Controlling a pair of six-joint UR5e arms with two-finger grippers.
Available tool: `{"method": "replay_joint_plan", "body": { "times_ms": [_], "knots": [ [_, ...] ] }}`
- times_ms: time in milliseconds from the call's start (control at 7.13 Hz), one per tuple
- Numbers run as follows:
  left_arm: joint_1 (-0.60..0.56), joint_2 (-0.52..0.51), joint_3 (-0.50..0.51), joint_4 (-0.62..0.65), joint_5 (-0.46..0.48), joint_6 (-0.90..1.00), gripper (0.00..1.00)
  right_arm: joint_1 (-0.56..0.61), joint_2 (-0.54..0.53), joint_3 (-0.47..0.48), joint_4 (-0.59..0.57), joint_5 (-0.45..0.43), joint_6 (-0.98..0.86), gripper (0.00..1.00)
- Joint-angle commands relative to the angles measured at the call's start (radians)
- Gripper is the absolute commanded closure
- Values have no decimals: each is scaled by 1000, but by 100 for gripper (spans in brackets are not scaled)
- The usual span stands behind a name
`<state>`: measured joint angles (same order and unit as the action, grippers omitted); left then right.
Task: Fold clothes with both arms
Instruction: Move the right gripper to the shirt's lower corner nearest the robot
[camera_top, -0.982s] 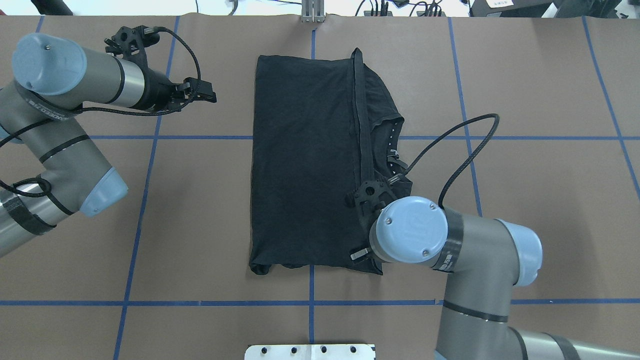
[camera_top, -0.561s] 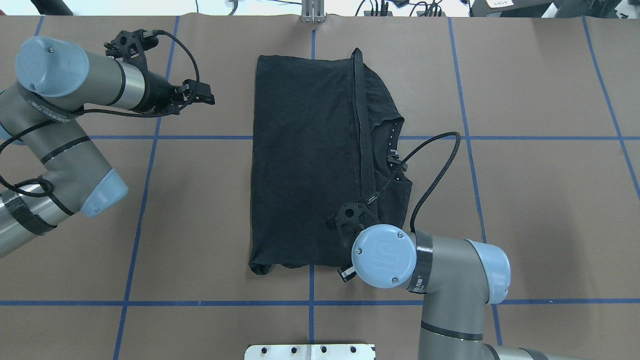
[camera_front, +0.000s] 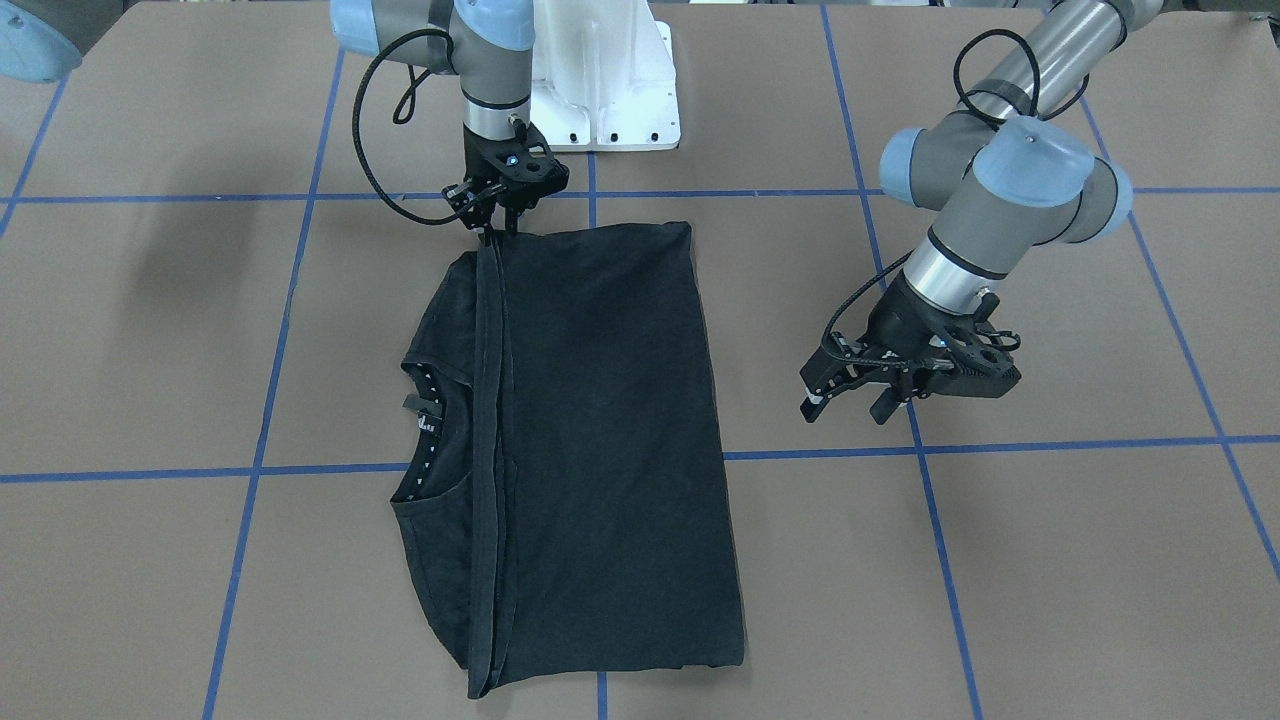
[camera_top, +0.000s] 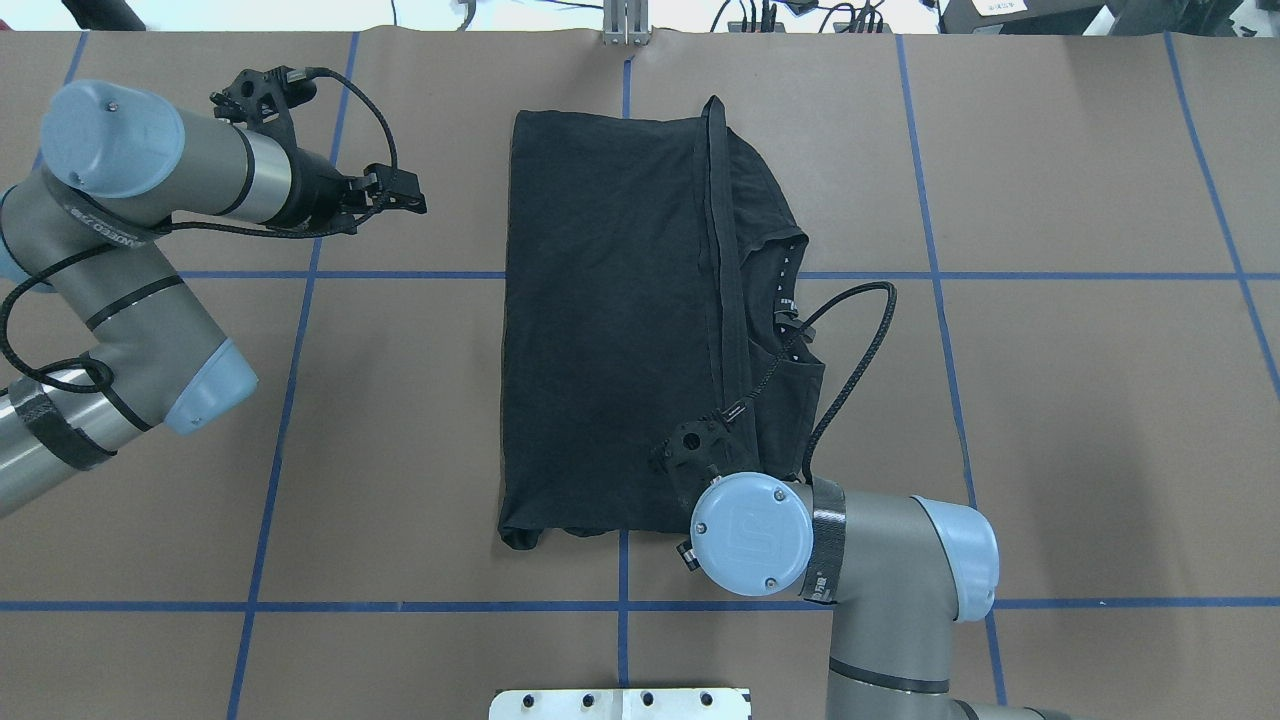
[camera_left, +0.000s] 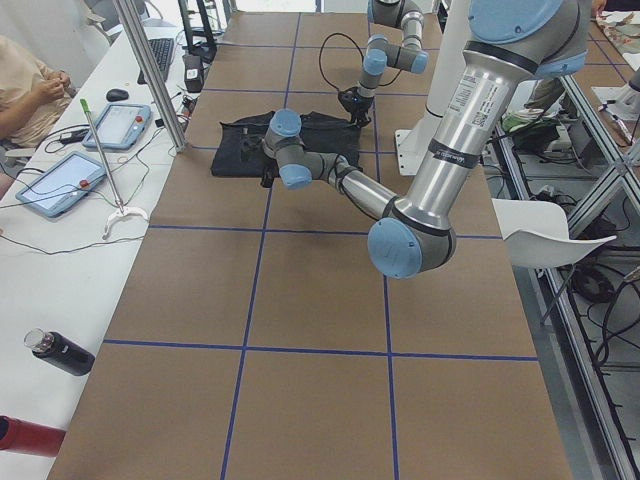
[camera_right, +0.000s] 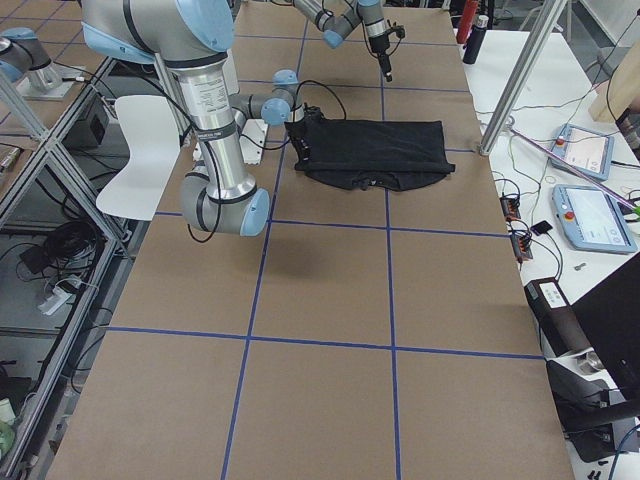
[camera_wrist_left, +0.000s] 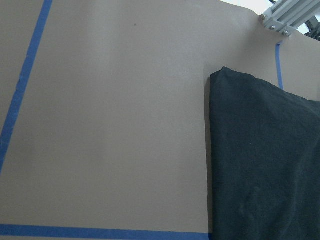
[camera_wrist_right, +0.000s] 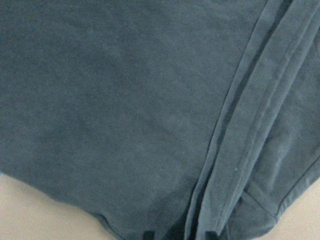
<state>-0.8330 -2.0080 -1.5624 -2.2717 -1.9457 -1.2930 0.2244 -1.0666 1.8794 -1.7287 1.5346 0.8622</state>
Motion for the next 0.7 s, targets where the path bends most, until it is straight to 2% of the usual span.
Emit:
{"method": "replay_joint_plan", "body": {
  "times_ms": [0,140,281,561],
  "knots": [
    [0,0,16,-3,2,1,0,0,-3,-5,-2,-10,0,65],
    [0,0,24,-5,2,3,0,0,-3,-5,-2,-14,0,95],
    [2,0,24,-5,2,3,0,0,-1,-3,-8,-16,0,100],
    [2,-3,22,-5,2,1,0,9,-10,4,-9,-14,0,100]
  ]
}}
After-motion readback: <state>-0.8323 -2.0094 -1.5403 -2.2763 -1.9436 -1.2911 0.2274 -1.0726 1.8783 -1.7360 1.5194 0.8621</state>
